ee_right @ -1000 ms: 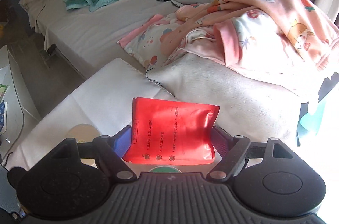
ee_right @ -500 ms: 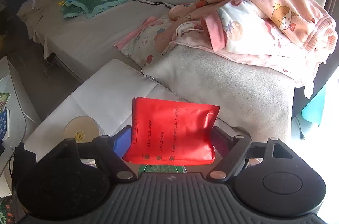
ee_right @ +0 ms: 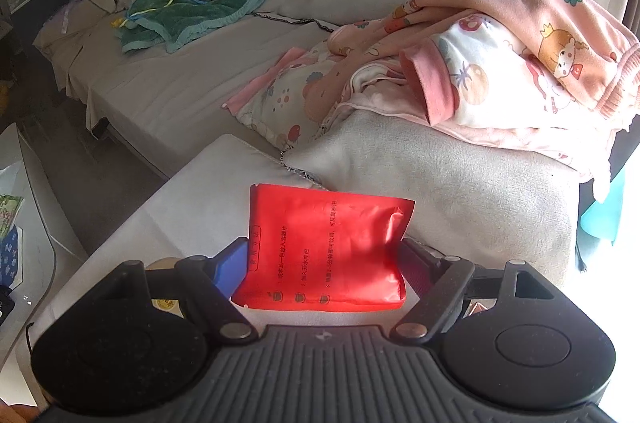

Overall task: Organize soft objects
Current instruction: 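Carry the red packet with the right gripper while the left gripper grasps the peach ribbon bow, then lower the red packet into the pink box with the right gripper while the left gripper drops the bow in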

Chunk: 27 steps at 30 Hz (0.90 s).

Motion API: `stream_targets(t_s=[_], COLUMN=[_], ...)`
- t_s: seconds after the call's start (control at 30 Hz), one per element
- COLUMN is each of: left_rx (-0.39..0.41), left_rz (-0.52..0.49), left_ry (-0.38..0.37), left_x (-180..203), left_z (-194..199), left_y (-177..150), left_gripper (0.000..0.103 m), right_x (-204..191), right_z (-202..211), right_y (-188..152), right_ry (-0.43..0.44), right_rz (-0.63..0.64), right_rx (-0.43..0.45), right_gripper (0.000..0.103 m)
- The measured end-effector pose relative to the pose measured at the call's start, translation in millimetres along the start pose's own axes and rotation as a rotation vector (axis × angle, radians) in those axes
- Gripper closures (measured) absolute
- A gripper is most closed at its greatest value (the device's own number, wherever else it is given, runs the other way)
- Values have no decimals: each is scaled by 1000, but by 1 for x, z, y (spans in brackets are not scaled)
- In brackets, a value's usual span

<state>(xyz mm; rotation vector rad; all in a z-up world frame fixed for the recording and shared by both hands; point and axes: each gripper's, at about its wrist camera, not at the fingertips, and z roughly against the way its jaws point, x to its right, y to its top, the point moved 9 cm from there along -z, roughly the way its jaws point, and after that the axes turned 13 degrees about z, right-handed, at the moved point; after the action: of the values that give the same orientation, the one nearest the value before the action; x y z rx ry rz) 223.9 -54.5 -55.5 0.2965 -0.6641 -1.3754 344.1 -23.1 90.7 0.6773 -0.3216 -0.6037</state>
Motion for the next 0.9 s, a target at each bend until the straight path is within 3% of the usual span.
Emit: stream_targets(t_s=[0.33, 0.53, 0.73, 0.9], left_rx=[48, 149, 273, 250], left_rz=[19, 25, -14, -67], left_ry=[-121, -227, -324, -438], left_x=[-10, -1, 28, 70], left_z=[37, 87, 132, 134], left_y=[-13, -9, 12, 29], left_gripper=[85, 85, 85, 85], right_x=[-8, -21, -28, -21], right_z=[29, 78, 143, 190], right_y=[7, 11, -9, -39], right_ry=[-56, -126, -211, -272], right_rz=[6, 48, 70, 69], right_rx=[-1, 39, 75, 85], right_gripper=[23, 23, 23, 23])
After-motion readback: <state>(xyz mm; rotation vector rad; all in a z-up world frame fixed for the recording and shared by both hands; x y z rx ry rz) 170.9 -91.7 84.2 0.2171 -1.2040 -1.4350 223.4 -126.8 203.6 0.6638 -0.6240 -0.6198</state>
